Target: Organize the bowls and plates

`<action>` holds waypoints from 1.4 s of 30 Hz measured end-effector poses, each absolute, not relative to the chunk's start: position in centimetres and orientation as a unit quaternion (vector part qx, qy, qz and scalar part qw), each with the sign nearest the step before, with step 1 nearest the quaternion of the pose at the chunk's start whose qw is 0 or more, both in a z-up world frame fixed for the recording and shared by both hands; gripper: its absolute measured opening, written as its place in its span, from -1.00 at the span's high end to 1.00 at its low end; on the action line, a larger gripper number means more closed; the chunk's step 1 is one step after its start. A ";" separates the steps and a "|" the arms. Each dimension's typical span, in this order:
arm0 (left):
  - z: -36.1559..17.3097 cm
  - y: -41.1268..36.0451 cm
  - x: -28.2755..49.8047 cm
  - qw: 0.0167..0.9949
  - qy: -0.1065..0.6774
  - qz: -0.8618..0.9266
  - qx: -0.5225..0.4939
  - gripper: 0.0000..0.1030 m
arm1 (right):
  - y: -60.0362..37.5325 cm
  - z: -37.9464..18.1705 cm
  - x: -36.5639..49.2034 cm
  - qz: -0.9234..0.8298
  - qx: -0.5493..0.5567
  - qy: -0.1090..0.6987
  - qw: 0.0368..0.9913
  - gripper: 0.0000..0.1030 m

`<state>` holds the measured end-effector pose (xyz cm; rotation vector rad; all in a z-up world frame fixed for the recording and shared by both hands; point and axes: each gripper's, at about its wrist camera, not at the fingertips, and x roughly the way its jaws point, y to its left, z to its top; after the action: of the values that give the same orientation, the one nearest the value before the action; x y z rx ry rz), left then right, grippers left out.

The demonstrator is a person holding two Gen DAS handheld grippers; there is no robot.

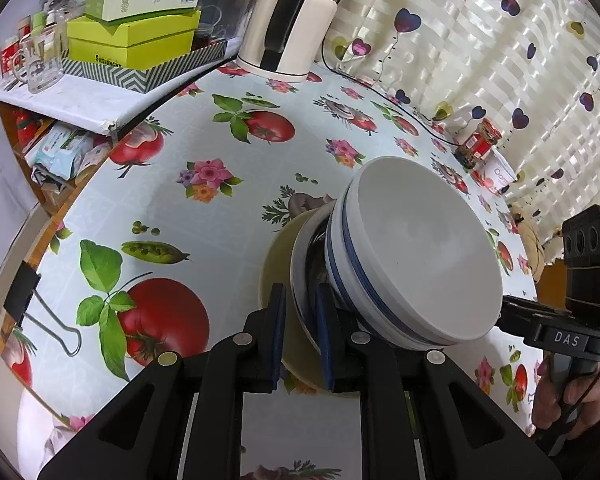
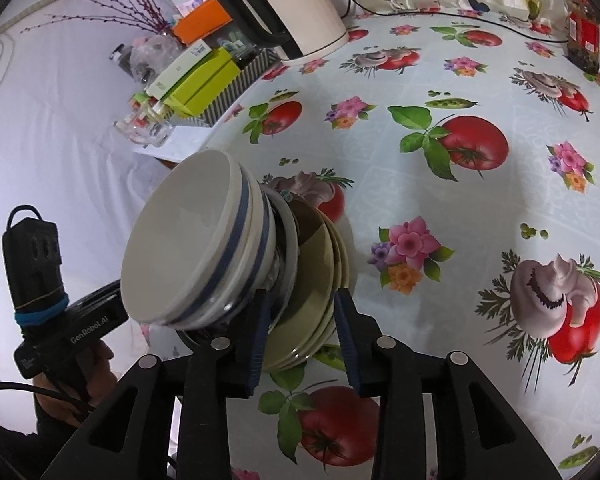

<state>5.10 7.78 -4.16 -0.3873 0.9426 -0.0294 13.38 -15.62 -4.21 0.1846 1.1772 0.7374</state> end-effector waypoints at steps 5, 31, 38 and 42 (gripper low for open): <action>-3.5 7.5 4.5 0.878 0.446 0.000 -0.172 0.70 | -15.9 -4.1 12.8 0.341 0.085 0.540 0.765 0.32; -0.4 3.7 -0.9 0.897 0.431 0.047 -0.088 0.70 | -14.2 0.8 4.9 0.334 -0.038 0.459 0.823 -0.18; -0.5 2.7 -2.0 0.897 0.434 0.046 -0.073 0.70 | -14.1 1.1 3.0 0.331 -0.059 0.447 0.829 -0.25; -0.6 2.2 -2.5 0.897 0.434 0.049 -0.062 0.70 | -14.1 1.0 2.2 0.326 -0.065 0.445 0.831 -0.27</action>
<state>-2.48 2.25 -0.58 -0.1276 0.8998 0.1007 2.21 -14.12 1.03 -0.1379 0.9440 0.6915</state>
